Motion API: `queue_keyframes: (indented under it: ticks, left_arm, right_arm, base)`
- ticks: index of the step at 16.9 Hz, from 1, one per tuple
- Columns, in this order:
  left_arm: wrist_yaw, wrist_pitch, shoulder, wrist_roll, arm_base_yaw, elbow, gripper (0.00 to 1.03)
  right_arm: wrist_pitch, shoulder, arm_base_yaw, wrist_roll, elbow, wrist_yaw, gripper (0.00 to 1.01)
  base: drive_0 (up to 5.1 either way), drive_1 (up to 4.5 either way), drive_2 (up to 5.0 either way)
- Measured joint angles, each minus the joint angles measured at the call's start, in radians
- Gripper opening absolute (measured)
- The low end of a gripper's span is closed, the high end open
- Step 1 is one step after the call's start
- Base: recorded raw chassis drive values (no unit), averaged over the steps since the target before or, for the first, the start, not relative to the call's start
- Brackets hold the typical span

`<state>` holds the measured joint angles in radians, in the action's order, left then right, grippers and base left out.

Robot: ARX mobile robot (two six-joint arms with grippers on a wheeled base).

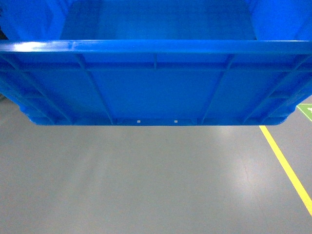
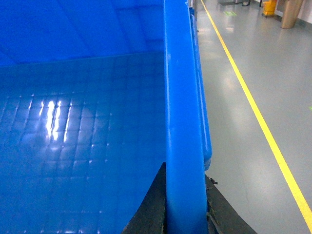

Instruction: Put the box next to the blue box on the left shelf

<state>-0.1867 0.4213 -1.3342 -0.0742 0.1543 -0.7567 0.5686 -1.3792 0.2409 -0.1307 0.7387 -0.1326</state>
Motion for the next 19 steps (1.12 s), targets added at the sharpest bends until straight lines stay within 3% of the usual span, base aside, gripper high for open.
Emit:
queue_keyframes:
  ticks: [19]
  left_arm:
    - [-0.002,-0.002,0.000,0.000,0.000,0.000,0.08]
  right_arm:
    - [-0.001,0.000,0.000,0.000,0.000,0.001,0.08]
  base:
    - [0.0,4.26,-4.3]
